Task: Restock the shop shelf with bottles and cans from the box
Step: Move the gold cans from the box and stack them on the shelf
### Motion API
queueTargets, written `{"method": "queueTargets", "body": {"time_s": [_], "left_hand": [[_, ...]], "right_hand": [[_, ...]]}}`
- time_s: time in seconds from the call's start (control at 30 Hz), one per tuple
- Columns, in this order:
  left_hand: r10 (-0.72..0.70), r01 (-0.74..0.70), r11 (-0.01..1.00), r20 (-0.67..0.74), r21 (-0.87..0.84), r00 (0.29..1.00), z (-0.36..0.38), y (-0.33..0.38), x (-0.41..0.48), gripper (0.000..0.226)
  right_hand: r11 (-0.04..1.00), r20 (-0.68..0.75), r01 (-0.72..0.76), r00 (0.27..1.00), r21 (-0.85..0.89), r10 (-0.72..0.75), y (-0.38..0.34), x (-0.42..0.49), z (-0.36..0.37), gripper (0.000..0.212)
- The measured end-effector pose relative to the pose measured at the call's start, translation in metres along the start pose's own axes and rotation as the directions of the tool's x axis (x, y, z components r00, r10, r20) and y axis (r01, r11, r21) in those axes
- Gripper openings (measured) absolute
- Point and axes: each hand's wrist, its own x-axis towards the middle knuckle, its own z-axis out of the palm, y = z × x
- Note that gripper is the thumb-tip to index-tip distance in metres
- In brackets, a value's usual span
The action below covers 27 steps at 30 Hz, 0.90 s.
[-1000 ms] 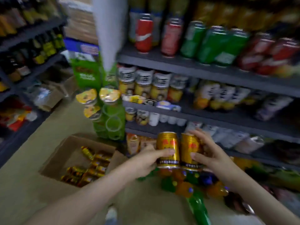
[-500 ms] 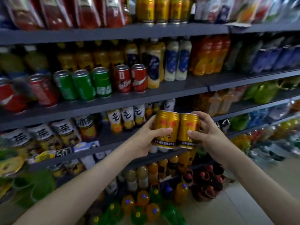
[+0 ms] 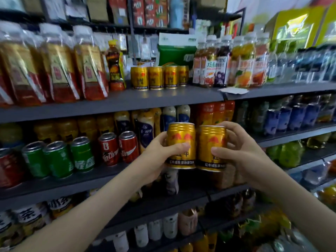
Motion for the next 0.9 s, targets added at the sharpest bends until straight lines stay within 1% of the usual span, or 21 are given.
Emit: {"method": "queueTargets", "body": {"time_s": [0.1,0.2,0.33,0.43,0.57,0.63,0.67,0.7,0.8,0.83,0.87,0.9], "left_hand": [[0.084,-0.082,0.996,-0.065,0.034,0.994,0.021,0.020,0.026,0.054],[0.139,-0.121,0.985,-0.148,0.125,0.979,0.045,0.042,0.048,0.059],[0.227,-0.188,0.969,-0.287,0.159,0.930,0.065,0.071,0.067,0.068],[0.291,-0.196,0.942,-0.372,0.272,0.881,0.061,0.088,0.073,0.072],[0.338,-0.169,0.911,-0.447,0.376,0.828,0.031,0.107,0.088,0.095],[0.351,-0.144,0.895,-0.470,0.421,0.810,0.009,0.114,0.099,0.101],[0.347,-0.129,0.893,-0.477,0.431,0.807,-0.002,0.118,0.106,0.097],[0.343,-0.119,0.892,-0.484,0.436,0.805,-0.014,0.120,0.113,0.088],[0.307,-0.055,0.885,-0.490,0.462,0.816,-0.047,0.126,0.134,0.047],[0.300,-0.044,0.880,-0.482,0.473,0.824,-0.058,0.128,0.141,0.040],[0.294,-0.033,0.873,-0.472,0.486,0.831,-0.067,0.130,0.147,0.037],[0.294,-0.030,0.865,-0.458,0.501,0.839,-0.075,0.132,0.154,0.040]], "right_hand": [[0.993,0.043,0.110,0.993,-0.050,-0.108,-0.022,0.028,-0.037,0.057],[0.985,0.048,0.167,0.985,-0.038,-0.165,-0.041,0.057,-0.072,0.058],[0.972,0.079,0.228,0.972,-0.061,-0.223,-0.054,0.107,-0.100,0.052],[0.943,0.119,0.299,0.951,-0.146,-0.284,-0.055,0.150,-0.103,0.052],[0.905,0.113,0.349,0.937,-0.243,-0.331,-0.054,0.215,-0.088,0.052],[0.874,0.101,0.359,0.933,-0.326,-0.345,-0.049,0.248,-0.076,0.053],[0.853,0.096,0.368,0.929,-0.370,-0.358,-0.046,0.263,-0.069,0.054],[0.823,0.093,0.368,0.926,-0.432,-0.365,-0.044,0.277,-0.061,0.055],[0.737,0.079,0.358,0.919,-0.574,-0.385,-0.037,0.316,-0.043,0.057],[0.711,0.076,0.337,0.925,-0.617,-0.373,-0.036,0.328,-0.038,0.059],[0.684,0.076,0.324,0.927,-0.653,-0.366,-0.035,0.338,-0.035,0.059],[0.657,0.079,0.308,0.932,-0.688,-0.353,-0.035,0.344,-0.033,0.059]]}}
